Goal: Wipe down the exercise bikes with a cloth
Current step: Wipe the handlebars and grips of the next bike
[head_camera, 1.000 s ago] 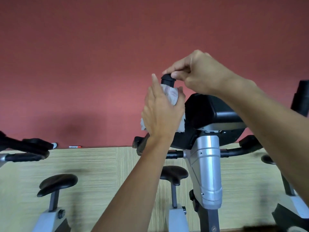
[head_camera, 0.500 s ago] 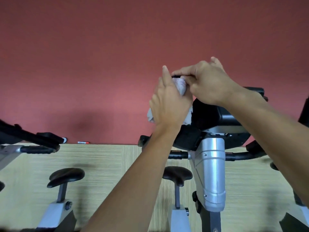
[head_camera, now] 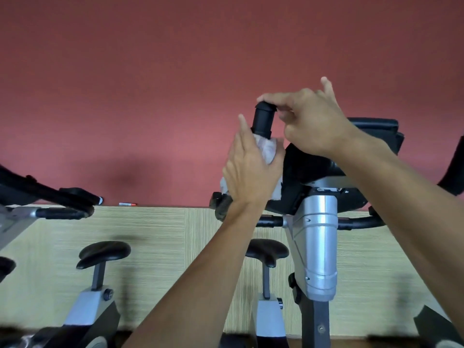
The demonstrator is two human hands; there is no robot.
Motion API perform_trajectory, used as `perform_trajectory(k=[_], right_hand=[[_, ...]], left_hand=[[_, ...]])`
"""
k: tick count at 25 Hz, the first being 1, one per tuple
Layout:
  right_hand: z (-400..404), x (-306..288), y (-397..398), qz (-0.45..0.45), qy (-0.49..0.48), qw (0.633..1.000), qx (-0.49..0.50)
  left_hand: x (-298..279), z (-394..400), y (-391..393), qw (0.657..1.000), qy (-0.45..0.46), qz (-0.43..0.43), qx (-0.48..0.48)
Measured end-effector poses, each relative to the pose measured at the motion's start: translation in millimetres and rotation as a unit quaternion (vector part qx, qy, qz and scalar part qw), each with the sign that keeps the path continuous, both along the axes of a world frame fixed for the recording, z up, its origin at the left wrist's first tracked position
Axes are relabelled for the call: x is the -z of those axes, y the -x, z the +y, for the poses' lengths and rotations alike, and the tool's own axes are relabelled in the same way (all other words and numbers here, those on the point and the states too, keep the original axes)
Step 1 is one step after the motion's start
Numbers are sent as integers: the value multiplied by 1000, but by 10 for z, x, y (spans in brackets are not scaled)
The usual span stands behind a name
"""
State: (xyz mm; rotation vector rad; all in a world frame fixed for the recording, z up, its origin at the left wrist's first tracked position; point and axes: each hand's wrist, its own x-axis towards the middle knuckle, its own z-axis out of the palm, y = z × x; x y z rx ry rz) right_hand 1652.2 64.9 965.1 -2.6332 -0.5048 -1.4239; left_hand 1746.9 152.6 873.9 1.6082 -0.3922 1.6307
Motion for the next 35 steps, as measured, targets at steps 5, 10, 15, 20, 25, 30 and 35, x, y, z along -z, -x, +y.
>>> perform_trajectory(k=[5,10,15,20,25,30,35], right_hand=[[-14,68,9,17,4,999,-33],[-4,173,-52,5,5,1000,-28],[119,579,-223,-162,172,968,89],[214,696,-268,-183,329,909,181],[419,674,-530,-203,411,856,238],[534,701,-465,-154,417,851,279],[666,841,-489,-157,382,845,340]], left_hand=[[155,35,-139,997,16,-69,35],[620,211,-566,992,-4,-70,108],[650,320,-581,983,-34,-59,173],[695,403,-743,971,-58,-53,225],[714,450,-914,958,-69,-86,264],[668,444,-933,951,-78,-132,269],[691,474,-1056,941,-96,-165,279]])
